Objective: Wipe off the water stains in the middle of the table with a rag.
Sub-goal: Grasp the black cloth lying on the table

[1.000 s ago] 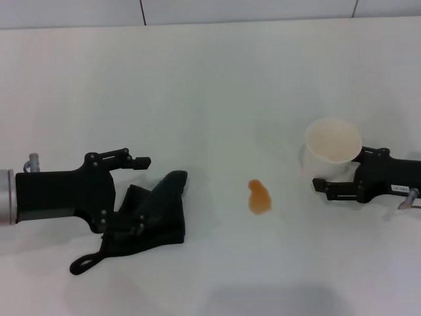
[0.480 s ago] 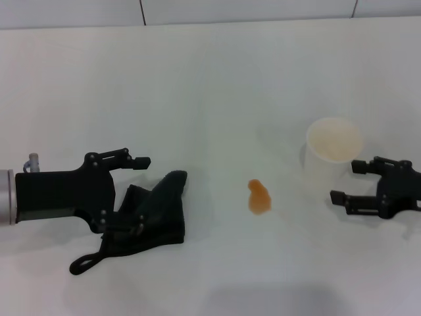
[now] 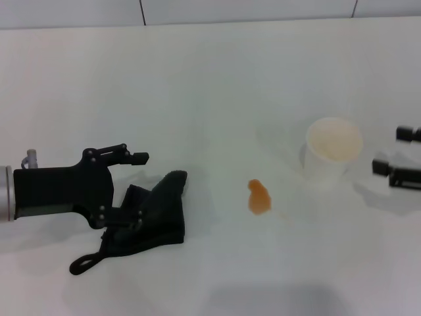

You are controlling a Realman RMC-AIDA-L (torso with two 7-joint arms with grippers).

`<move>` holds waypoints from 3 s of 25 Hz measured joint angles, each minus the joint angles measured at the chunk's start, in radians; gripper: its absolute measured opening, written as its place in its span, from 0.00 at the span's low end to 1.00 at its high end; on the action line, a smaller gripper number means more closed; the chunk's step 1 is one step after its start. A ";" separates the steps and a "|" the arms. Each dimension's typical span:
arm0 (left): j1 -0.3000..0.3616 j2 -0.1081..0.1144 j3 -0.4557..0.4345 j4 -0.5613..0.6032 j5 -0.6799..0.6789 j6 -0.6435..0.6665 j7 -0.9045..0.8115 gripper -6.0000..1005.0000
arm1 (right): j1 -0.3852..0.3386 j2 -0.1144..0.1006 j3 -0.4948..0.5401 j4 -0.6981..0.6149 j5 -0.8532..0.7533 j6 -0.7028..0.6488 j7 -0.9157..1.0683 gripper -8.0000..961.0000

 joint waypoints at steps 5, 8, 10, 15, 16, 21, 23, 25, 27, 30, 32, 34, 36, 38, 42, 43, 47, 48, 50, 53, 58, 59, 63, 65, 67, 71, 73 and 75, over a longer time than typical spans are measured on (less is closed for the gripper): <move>-0.001 0.001 0.000 0.002 -0.005 -0.004 -0.005 0.87 | 0.009 -0.001 0.048 -0.065 0.081 -0.088 -0.012 0.91; -0.003 0.001 0.000 0.003 -0.013 -0.012 -0.007 0.87 | 0.030 0.000 0.040 -0.099 0.111 -0.130 -0.021 0.90; -0.003 0.001 0.000 0.004 -0.014 -0.013 -0.007 0.87 | 0.049 0.000 0.022 -0.116 0.117 -0.146 -0.020 0.90; -0.003 0.001 0.000 0.005 -0.015 -0.015 -0.007 0.87 | 0.094 0.000 -0.036 -0.143 0.124 -0.135 -0.014 0.90; -0.003 0.001 0.000 0.007 -0.015 -0.015 -0.007 0.87 | 0.100 0.001 -0.045 -0.143 0.124 -0.128 -0.009 0.90; -0.003 -0.001 0.000 0.013 -0.015 -0.015 -0.007 0.87 | 0.122 0.000 -0.079 -0.137 0.114 -0.104 0.022 0.90; -0.003 -0.002 0.000 0.013 -0.015 -0.015 -0.007 0.87 | 0.128 -0.001 -0.081 -0.133 0.104 -0.106 0.036 0.90; -0.003 -0.003 0.000 0.014 -0.015 -0.014 -0.007 0.87 | 0.132 -0.001 -0.082 -0.131 0.090 -0.109 0.045 0.90; -0.003 -0.003 0.000 0.014 -0.015 -0.014 -0.007 0.87 | 0.133 -0.001 -0.084 -0.130 0.087 -0.109 0.046 0.90; -0.003 -0.004 0.000 0.014 -0.020 -0.011 -0.008 0.88 | 0.133 -0.001 -0.094 -0.130 0.090 -0.110 0.046 0.90; -0.003 -0.003 0.000 0.014 -0.034 -0.009 -0.018 0.88 | 0.134 -0.002 -0.101 -0.133 0.091 -0.111 0.047 0.90; -0.003 0.001 0.000 0.014 -0.049 -0.009 -0.034 0.88 | 0.134 -0.002 -0.105 -0.136 0.093 -0.111 0.048 0.90; -0.003 0.005 0.000 0.015 -0.059 -0.008 -0.050 0.88 | 0.135 -0.002 -0.105 -0.136 0.095 -0.112 0.048 0.90; -0.003 0.007 0.000 0.016 -0.062 -0.007 -0.060 0.88 | 0.135 -0.002 -0.106 -0.136 0.097 -0.112 0.048 0.90; -0.002 0.006 0.002 0.036 -0.063 -0.005 -0.066 0.88 | 0.135 -0.001 -0.113 -0.134 0.097 -0.114 0.048 0.90; -0.001 0.003 0.004 0.051 -0.062 -0.002 -0.073 0.88 | 0.135 -0.001 -0.115 -0.135 0.097 -0.115 0.049 0.90; -0.010 0.002 0.009 0.103 -0.044 0.011 -0.177 0.88 | 0.136 -0.001 -0.126 -0.146 0.098 -0.119 0.049 0.90; -0.019 0.006 0.010 0.111 -0.034 0.015 -0.206 0.88 | 0.137 0.000 -0.129 -0.149 0.098 -0.120 0.049 0.90; -0.050 0.022 0.011 0.132 0.003 0.041 -0.281 0.88 | 0.138 0.000 -0.134 -0.154 0.099 -0.120 0.049 0.90; -0.086 0.038 0.011 0.169 0.063 0.081 -0.352 0.88 | 0.140 0.000 -0.143 -0.157 0.099 -0.121 0.049 0.90; -0.160 0.052 0.013 0.270 0.225 0.138 -0.520 0.88 | 0.148 0.000 -0.166 -0.157 0.101 -0.122 0.047 0.90; -0.176 0.053 0.014 0.277 0.252 0.149 -0.541 0.88 | 0.150 0.000 -0.171 -0.158 0.102 -0.122 0.046 0.90; -0.256 0.061 0.037 0.288 0.377 0.186 -0.639 0.88 | 0.157 0.000 -0.188 -0.159 0.112 -0.122 0.042 0.90; -0.285 0.061 0.065 0.292 0.413 0.193 -0.679 0.88 | 0.162 0.000 -0.195 -0.159 0.112 -0.122 0.041 0.90; -0.301 0.054 0.100 0.293 0.423 0.192 -0.701 0.88 | 0.164 0.000 -0.199 -0.159 0.113 -0.122 0.040 0.90; -0.320 0.032 0.180 0.286 0.465 0.181 -0.735 0.88 | 0.168 0.000 -0.210 -0.159 0.113 -0.122 0.040 0.90; -0.332 0.011 0.192 0.283 0.509 0.183 -0.742 0.88 | 0.170 0.000 -0.218 -0.159 0.118 -0.122 0.039 0.90; -0.338 -0.001 0.199 0.281 0.531 0.188 -0.744 0.87 | 0.170 0.000 -0.222 -0.159 0.123 -0.122 0.039 0.90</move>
